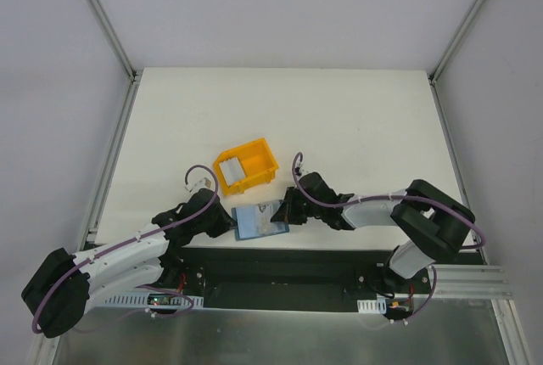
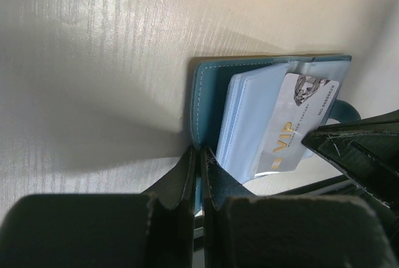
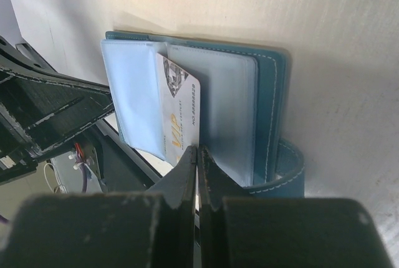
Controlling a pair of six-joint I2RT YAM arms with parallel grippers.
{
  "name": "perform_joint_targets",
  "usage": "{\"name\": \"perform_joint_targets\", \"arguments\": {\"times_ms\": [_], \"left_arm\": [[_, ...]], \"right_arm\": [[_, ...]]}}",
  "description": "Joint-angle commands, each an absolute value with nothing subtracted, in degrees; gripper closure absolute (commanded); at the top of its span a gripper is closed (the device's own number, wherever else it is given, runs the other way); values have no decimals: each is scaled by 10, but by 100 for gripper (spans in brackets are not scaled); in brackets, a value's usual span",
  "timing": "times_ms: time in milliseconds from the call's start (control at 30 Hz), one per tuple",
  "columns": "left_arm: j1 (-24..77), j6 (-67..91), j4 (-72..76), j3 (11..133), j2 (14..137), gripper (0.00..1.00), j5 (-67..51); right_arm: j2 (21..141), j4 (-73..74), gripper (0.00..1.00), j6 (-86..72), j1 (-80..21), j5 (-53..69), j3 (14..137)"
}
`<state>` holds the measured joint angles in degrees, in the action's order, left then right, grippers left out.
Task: Put the credit cards into the card holder
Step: Insert the credit card into the card holder.
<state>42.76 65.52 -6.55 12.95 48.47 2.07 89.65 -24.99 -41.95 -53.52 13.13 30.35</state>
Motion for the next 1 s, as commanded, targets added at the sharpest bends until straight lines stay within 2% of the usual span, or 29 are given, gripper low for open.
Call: {"name": "perform_joint_targets", "arguments": {"times_ms": [0, 400, 967], "left_arm": [[428, 652, -102, 118, 495, 100, 31], [428, 648, -102, 126, 505, 100, 32], [428, 651, -102, 123, 494, 100, 30]], "right_arm": [[925, -228, 100, -404, -535, 155, 323], [968, -221, 99, -396, -533, 198, 363], [1000, -216, 97, -417, -581, 164, 425]]}}
